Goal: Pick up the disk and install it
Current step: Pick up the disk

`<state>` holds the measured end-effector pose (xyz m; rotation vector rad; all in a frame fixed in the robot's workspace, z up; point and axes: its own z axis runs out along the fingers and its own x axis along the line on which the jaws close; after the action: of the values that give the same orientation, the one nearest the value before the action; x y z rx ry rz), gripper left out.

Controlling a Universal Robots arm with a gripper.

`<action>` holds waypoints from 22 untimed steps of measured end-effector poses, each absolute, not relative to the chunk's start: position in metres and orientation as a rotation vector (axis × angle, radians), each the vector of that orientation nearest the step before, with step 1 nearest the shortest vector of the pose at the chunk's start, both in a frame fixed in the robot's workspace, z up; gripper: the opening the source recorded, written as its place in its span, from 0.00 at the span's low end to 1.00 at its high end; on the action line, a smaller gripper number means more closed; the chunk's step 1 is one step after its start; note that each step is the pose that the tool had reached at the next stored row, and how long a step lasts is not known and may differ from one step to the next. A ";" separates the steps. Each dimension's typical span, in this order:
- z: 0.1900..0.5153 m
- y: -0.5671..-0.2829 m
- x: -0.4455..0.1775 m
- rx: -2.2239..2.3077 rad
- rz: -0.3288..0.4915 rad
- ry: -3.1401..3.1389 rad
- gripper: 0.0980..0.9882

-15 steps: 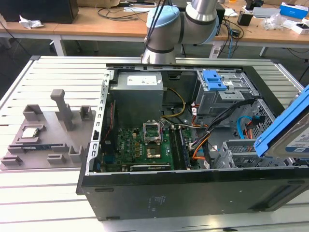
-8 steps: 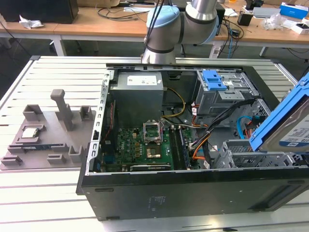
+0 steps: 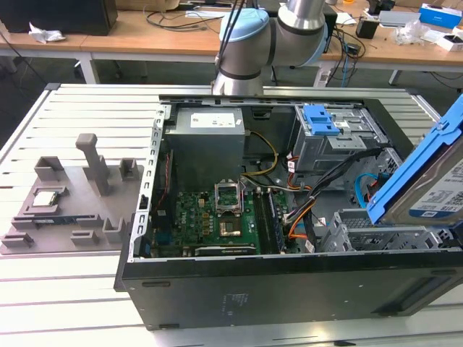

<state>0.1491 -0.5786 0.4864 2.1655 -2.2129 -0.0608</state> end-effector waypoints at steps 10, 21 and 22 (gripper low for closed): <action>0.464 -0.562 0.149 2.165 -0.061 -2.213 0.30; 0.449 -0.549 0.149 2.165 -0.061 -2.213 0.30; 0.449 -0.549 0.149 2.165 -0.061 -2.213 0.30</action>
<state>0.1489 -0.5488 0.4492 2.1654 -2.2129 -0.0609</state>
